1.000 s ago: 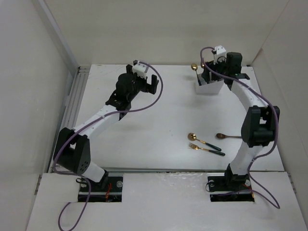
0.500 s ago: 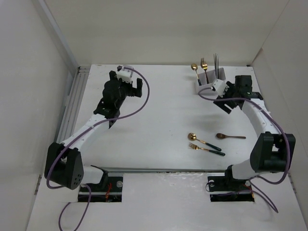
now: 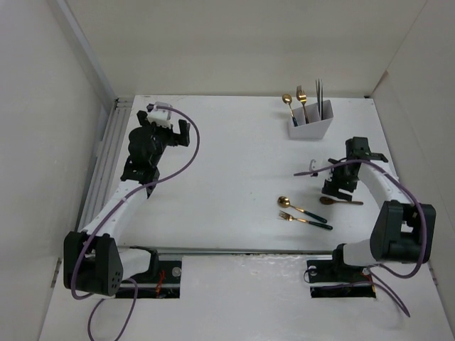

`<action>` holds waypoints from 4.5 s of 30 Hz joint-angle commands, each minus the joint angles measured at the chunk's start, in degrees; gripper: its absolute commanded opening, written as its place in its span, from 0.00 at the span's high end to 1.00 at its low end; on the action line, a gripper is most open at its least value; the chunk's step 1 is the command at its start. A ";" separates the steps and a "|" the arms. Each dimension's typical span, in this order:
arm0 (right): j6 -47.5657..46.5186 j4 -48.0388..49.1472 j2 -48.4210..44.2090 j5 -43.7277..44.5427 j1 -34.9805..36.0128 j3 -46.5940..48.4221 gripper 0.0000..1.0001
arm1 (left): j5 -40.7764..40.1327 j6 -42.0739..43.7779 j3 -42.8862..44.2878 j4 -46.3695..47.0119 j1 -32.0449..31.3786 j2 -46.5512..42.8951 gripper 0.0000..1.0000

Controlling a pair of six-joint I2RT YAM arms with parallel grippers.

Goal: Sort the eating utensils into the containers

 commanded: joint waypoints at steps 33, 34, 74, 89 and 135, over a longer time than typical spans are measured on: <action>1.76 8.86 6.60 0.75 4.44 -3.85 1.00 | 4.64 -3.12 1.66 6.52 3.82 3.69 0.00; 2.55 8.25 6.60 0.04 4.44 -2.88 1.00 | 4.64 -3.12 1.66 6.52 3.82 3.69 0.00; 71.99 78.90 24.09 -6.14 13.58 24.82 1.00 | 1.83 -3.65 8.16 -1.83 3.82 10.54 0.00; 70.23 62.20 28.48 6.45 14.19 29.30 0.99 | 1.83 -3.65 8.69 -1.83 3.82 11.60 0.00; 33.85 -2.39 1.15 4.61 33.88 -1.02 0.37 | 0.16 1.45 -3.71 -1.66 -2.77 -6.86 0.00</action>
